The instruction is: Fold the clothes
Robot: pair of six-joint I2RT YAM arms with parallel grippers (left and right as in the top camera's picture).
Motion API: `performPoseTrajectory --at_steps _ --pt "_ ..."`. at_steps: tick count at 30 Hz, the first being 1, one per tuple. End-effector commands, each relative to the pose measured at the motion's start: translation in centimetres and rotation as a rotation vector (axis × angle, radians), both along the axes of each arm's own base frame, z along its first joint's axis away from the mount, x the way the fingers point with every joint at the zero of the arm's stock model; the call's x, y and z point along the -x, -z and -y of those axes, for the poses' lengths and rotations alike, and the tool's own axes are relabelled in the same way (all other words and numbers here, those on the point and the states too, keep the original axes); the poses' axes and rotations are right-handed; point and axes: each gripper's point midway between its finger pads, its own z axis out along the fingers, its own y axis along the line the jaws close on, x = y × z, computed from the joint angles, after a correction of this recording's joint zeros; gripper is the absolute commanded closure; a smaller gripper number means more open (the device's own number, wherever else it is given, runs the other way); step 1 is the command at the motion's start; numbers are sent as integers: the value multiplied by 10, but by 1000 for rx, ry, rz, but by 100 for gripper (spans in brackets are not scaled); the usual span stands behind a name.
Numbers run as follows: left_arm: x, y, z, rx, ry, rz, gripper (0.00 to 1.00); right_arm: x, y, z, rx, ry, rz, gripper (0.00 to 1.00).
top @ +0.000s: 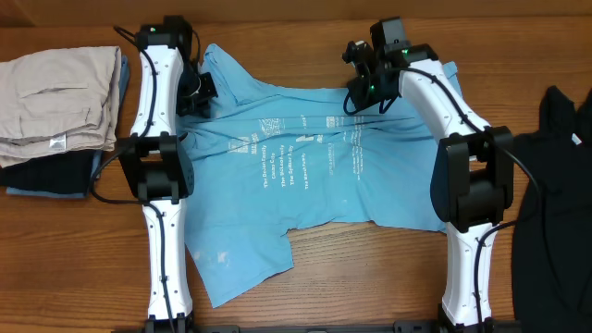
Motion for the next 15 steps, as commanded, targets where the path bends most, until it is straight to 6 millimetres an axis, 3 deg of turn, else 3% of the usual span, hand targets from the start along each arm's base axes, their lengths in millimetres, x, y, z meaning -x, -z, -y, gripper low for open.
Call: performPoseTrajectory --at_steps 1,7,11,15 --pt "7 19 3 -5 13 -38 96 6 10 -13 -46 -38 -6 96" --pt "10 28 0 -23 14 -53 96 9 24 -14 -51 -40 -20 96" --pt "9 28 0 -23 14 -49 96 14 52 -14 -40 -42 -70 96" --pt "9 28 0 -26 15 -49 96 -2 54 -18 -55 -33 -11 96"
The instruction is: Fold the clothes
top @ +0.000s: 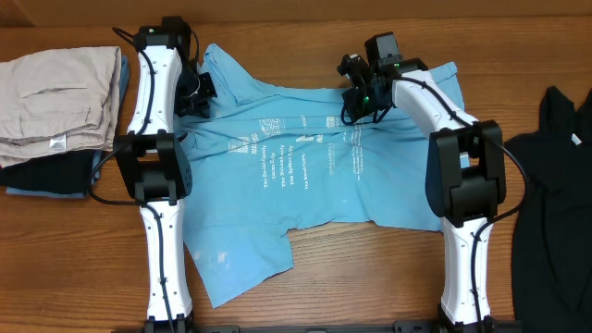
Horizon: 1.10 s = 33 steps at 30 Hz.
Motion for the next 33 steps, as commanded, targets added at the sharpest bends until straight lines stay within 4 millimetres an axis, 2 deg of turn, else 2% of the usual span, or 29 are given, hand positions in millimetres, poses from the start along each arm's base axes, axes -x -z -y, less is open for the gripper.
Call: performPoseTrajectory --at_steps 1,5,9,11,12,13,14,16,17,19,20,23,25,26,28,33 --pt "10 27 -1 -29 16 -61 96 -9 13 -7 -21 18 21 96" --pt "10 27 -2 -38 19 -60 96 -34 6 -9 -59 84 108 96" --pt "10 27 -9 -77 22 -62 96 -62 31 3 -19 195 186 96" --pt "10 27 -9 -78 22 -62 96 -87 27 9 -16 254 293 96" --pt "10 27 -9 -78 22 -62 96 -100 17 8 -35 261 363 96" --pt "10 27 -9 -78 22 -62 96 -120 -5 8 -73 308 468 96" --pt "10 27 -9 -77 25 -62 96 -133 -20 10 -94 352 533 96" --pt "10 27 -9 -78 26 -62 96 -160 -67 15 -171 433 690 94" --pt "10 27 -9 -78 26 -62 96 -168 -83 17 -188 441 726 90" --pt "10 27 -9 -78 26 -62 96 -164 -91 24 -158 448 667 91" --pt "10 27 -9 -78 26 -62 96 -151 -90 30 -117 449 572 96" --pt "10 27 -10 -78 25 -60 96 -90 -77 50 13 452 283 96" --pt "9 27 -10 -78 24 -58 96 -71 -57 65 60 465 177 96" --pt "9 27 -10 -77 24 -58 96 -69 -48 73 70 477 154 96" --pt "9 27 -10 -77 24 -58 96 -73 -44 84 67 497 162 96" --pt "9 27 -10 -77 24 -57 96 -76 -42 82 9 502 161 96"
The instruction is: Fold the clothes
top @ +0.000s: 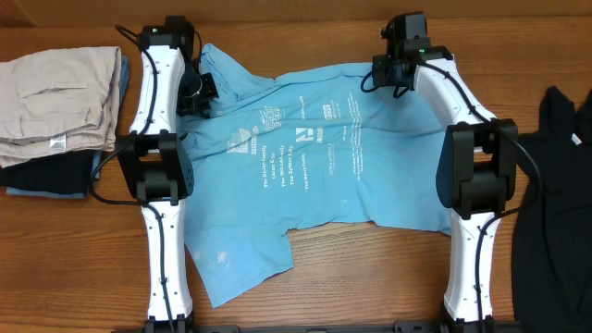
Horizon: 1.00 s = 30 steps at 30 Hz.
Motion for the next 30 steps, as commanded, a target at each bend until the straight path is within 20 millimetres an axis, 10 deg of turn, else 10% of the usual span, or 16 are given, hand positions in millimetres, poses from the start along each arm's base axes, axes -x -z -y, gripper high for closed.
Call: performPoseTrajectory --at_steps 1,10,17,26,30 --pt "9 27 -7 -44 12 -57 96 0 -14 -6 -43 8 18 96" --pt "8 27 -7 -44 12 -56 96 17 32 -4 -55 55 -103 96" --pt "5 28 -7 -45 12 -42 96 -20 78 -9 -72 51 25 96" --pt "5 28 -8 -49 33 -40 96 -113 -25 4 -126 161 618 94" --pt "9 28 -12 -72 40 -56 96 -111 -60 36 -113 209 605 94"
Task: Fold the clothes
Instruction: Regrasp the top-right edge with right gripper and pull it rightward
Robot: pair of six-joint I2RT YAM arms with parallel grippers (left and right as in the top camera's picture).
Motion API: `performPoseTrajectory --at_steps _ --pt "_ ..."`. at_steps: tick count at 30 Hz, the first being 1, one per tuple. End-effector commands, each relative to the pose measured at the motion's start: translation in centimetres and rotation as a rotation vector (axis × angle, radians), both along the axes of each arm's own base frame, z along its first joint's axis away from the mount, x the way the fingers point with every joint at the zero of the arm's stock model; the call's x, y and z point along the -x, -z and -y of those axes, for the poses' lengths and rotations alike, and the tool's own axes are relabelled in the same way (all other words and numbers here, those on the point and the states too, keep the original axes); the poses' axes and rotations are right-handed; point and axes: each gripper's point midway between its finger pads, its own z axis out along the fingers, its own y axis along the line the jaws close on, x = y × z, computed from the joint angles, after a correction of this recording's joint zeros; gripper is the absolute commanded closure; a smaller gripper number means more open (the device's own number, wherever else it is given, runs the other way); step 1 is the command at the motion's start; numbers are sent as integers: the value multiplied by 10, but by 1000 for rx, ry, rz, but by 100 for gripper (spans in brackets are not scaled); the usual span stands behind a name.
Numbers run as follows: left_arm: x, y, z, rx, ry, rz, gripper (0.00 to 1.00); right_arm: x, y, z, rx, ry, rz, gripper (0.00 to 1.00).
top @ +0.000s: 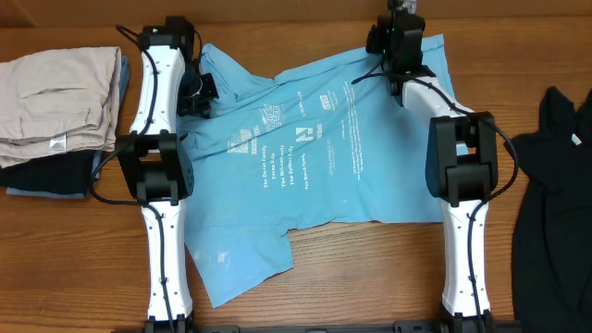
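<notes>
A light blue T-shirt (305,157) with white print lies spread across the wooden table, one sleeve trailing toward the near left. My left gripper (198,92) sits at the shirt's left edge, by the far-left sleeve, and looks shut on the cloth. At the far edge, my right gripper (385,44) is on the shirt's upper right corner, apparently shut on it, and the fabric is drawn up toward it. The fingertips themselves are hard to make out from overhead.
A folded stack of beige clothes (60,97) rests on a dark blue garment (51,176) at the far left. A black garment (555,185) lies crumpled at the right edge. Bare wooden table (370,277) shows in front of the shirt.
My right gripper moved farther toward the table's back edge, and the shirt's upper right part went with it, flatter now. The left gripper stayed where it was.
My right gripper was over the wrinkled upper middle of the shirt, with the left at the shirt's left edge. It then stood a little more to the left, later up and right with the cloth following. Now the shirt's top lies stretched out toward the back.
</notes>
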Motion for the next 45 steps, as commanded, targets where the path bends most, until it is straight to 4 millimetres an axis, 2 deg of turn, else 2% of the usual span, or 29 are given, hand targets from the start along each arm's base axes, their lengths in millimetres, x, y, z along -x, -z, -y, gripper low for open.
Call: performPoseTrajectory --at_steps 1,3,4,5,7,10,13,15,16,19,22,25,29,32,34,37,39,41,42,44,45 --pt "10 28 -11 -68 29 -60 96 16 -28 45 -15 94 -120 94" --pt "10 28 -11 -67 29 -59 96 44 -24 66 -20 117 -283 93" --pt "10 28 -11 -67 28 -59 96 68 -8 86 -17 150 -413 93" --pt "10 27 -11 -67 29 -61 96 77 2 95 -22 160 -466 93" --pt "10 27 -11 -67 29 -63 96 90 25 102 -49 143 -546 93" --pt "11 27 -11 -67 28 -67 96 117 73 109 -81 121 -704 96" --pt "12 27 -11 -67 28 -69 96 126 97 106 -69 84 -759 96" --pt "12 27 -11 -67 28 -67 96 116 88 92 -94 -11 -705 96" --pt "12 27 -11 -67 28 -68 96 105 69 81 -134 -66 -649 96" --pt "12 27 -11 -67 28 -67 96 87 33 65 -180 -148 -537 96" --pt "11 27 -11 -68 28 -66 96 83 34 60 -150 -139 -525 96" --pt "11 27 -11 -68 28 -66 96 81 37 74 -89 -63 -529 96" --pt "9 28 -11 -68 28 -58 96 86 47 65 -106 -95 -561 96" --pt "8 28 -11 -68 21 -52 96 100 83 56 -108 -103 -651 96" --pt "8 28 -11 -68 21 -53 96 119 100 66 -71 -49 -748 96" --pt "9 28 -11 -69 26 -59 96 176 121 121 100 149 -991 96" --pt "9 28 -15 -89 26 -59 96 197 122 146 139 212 -1070 96" --pt "12 27 -18 -105 27 -68 96 210 122 156 122 225 -1117 96" --pt "13 27 -21 -122 29 -76 96 212 123 156 83 206 -1124 96" --pt "13 27 -24 -141 30 -76 96 209 118 141 31 66 -1109 96" --pt "13 27 -25 -142 30 -77 96 206 104 135 3 34 -1084 96"
